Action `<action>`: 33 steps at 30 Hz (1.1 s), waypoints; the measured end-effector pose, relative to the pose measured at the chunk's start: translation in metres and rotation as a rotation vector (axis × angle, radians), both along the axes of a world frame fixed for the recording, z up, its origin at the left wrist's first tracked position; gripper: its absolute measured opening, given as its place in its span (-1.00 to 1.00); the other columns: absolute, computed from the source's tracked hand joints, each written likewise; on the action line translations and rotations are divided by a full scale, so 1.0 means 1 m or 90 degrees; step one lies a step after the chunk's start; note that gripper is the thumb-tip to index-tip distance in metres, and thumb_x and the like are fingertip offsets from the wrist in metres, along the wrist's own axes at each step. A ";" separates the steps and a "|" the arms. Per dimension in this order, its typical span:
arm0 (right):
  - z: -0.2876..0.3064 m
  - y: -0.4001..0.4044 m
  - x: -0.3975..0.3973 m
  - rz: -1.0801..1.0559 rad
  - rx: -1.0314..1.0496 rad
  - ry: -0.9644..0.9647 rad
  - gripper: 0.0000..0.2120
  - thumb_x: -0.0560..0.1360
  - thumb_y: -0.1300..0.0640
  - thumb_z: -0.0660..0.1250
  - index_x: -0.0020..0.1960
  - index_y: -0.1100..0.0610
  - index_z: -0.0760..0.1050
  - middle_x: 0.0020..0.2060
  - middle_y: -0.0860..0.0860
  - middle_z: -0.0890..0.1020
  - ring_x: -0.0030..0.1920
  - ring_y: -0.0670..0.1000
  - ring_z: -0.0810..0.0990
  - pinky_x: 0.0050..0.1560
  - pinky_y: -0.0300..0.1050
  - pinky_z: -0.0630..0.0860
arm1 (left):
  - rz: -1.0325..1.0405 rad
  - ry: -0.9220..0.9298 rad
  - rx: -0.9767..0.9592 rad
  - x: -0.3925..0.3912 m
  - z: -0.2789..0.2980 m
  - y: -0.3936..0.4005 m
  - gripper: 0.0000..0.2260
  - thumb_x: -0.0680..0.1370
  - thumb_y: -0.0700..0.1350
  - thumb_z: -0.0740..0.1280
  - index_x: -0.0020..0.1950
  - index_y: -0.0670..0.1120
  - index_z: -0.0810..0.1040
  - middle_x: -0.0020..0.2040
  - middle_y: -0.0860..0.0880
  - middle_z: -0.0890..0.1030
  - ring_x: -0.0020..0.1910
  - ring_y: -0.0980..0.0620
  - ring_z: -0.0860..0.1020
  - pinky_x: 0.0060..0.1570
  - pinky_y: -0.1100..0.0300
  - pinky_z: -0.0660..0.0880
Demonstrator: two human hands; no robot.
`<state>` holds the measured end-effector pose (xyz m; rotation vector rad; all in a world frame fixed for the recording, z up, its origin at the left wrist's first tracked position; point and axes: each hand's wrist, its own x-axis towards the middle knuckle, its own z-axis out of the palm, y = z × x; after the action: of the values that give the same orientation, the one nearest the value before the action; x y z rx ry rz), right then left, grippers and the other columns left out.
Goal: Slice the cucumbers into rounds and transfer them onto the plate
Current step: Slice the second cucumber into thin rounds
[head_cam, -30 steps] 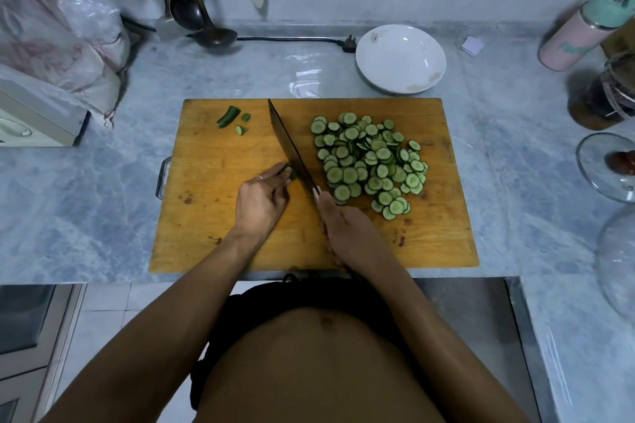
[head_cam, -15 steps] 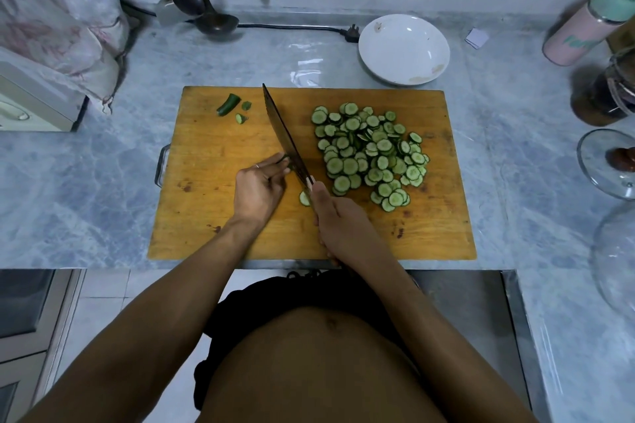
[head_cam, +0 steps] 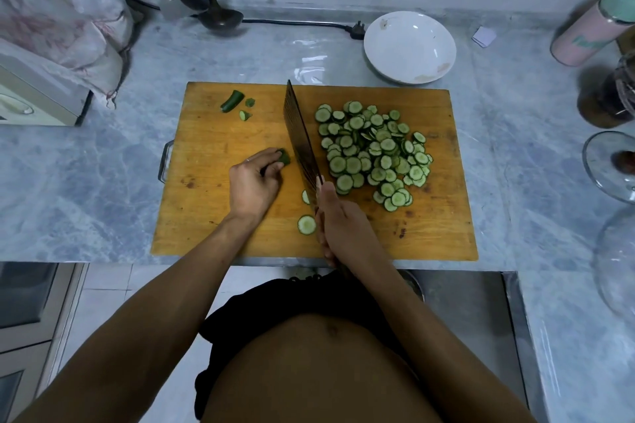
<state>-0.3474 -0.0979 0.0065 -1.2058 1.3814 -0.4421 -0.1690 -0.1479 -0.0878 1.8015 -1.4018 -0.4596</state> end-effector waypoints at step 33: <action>-0.017 -0.025 -0.045 0.079 -0.025 0.097 -0.39 0.64 -0.28 -0.02 -0.29 0.17 0.41 -0.48 0.08 0.46 -0.57 -0.06 0.42 -0.47 -0.22 0.36 | 0.007 -0.005 -0.041 -0.034 -0.014 0.033 -0.83 0.51 -0.31 0.40 0.08 -0.23 0.69 0.12 -0.15 0.66 0.09 0.01 0.62 0.20 0.45 0.39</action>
<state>-0.3928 -0.1225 -0.0104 -1.3718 1.4217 -0.2955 -0.2028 -0.1144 -0.1023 1.7602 -1.3953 -0.3982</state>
